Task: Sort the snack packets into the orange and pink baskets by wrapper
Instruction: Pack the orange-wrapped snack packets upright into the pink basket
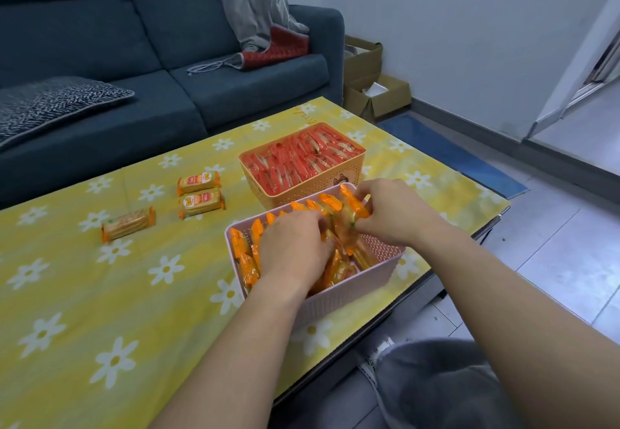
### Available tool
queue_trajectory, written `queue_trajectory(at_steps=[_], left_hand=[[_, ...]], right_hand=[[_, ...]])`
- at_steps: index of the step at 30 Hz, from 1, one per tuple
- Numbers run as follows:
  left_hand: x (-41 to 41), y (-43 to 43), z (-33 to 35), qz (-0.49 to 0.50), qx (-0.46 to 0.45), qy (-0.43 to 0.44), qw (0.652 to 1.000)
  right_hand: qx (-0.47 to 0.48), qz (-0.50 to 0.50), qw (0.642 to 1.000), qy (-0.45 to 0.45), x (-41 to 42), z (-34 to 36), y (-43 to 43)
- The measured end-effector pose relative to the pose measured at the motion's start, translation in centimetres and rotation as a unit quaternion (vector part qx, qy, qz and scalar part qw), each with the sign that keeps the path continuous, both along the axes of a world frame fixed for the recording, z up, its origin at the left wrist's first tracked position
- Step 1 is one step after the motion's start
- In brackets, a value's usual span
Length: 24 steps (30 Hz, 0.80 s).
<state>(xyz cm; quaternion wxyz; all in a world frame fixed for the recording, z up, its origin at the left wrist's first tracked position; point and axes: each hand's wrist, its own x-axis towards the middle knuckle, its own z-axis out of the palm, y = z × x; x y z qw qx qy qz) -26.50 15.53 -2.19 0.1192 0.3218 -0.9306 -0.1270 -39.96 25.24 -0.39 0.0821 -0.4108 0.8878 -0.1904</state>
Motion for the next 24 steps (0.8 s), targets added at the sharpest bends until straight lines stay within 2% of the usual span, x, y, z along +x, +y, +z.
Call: queue_trajectory(at_steps=[3, 6, 9, 11, 14, 17, 21, 24], left_hand=[[0.0, 0.3, -0.3, -0.010, -0.030, -0.009, 0.999], [-0.1, 0.1, -0.6, -0.005, -0.026, -0.007, 1.000], [-0.3, -0.2, -0.8, 0.000, 0.006, 0.055, 0.998], [-0.4, -0.3, -1.0, -0.033, 0.048, 0.078, 0.995], [-0.3, -0.3, -1.6, -0.083, 0.047, 0.044, 0.994], [-0.3, -0.3, -1.6, -0.069, 0.038, 0.034, 0.996], [-0.5, -0.1, -1.1, -0.048, 0.024, 0.054, 0.997], [-0.6, 0.1, -1.0, -0.044, 0.007, 0.046, 0.998]], right_hand=[[-0.017, -0.004, 1.000, -0.021, 0.2, 0.0, -0.2], [0.016, 0.029, 0.999, -0.038, 0.4, -0.3, -0.4], [0.044, 0.070, 0.996, -0.038, 1.3, -0.8, -1.1], [0.051, 0.065, 0.995, -0.054, 1.4, -1.0, -1.3], [0.045, 0.021, 0.993, -0.109, 0.6, -0.9, -0.9], [0.082, -0.015, 0.996, -0.041, 0.6, -0.7, -0.7], [0.178, 0.000, 0.983, 0.052, 3.3, -1.7, -1.4], [0.212, -0.019, 0.974, 0.082, 3.9, -3.1, -2.1]])
